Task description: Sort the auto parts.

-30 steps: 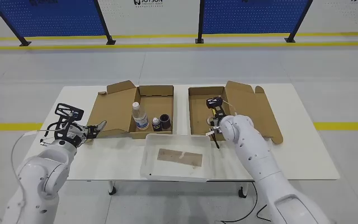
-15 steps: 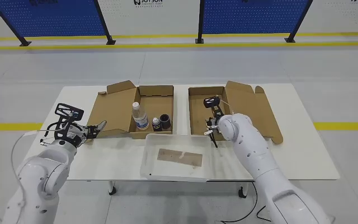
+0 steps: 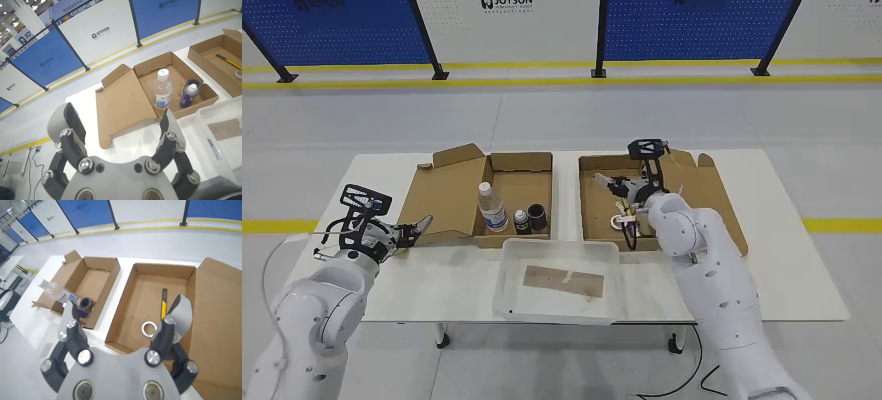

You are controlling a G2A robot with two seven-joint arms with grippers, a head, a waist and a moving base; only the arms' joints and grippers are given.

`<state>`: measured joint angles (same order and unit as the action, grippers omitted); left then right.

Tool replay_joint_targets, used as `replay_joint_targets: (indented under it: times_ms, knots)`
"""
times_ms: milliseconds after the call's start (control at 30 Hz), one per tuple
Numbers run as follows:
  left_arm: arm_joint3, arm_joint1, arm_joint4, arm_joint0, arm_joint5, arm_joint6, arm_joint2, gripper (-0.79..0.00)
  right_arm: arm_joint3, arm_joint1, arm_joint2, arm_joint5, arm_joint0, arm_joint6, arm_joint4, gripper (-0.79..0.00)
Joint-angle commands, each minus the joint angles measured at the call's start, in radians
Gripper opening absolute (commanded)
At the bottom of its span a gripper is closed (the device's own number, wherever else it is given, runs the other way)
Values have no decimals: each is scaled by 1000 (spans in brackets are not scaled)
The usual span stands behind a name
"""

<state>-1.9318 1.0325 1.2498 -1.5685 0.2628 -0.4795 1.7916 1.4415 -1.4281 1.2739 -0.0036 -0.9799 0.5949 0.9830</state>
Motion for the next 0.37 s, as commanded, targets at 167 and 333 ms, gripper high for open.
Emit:
replay_joint_targets:
  times_ms: [167,333]
  knots:
    - [0,0,0,0,0,0,0,0,212,15,75,29,-120,-14,-32,0]
    - [0,0,0,0,0,0,0,0,254,18,87,31,-145,-25,-37,-1]
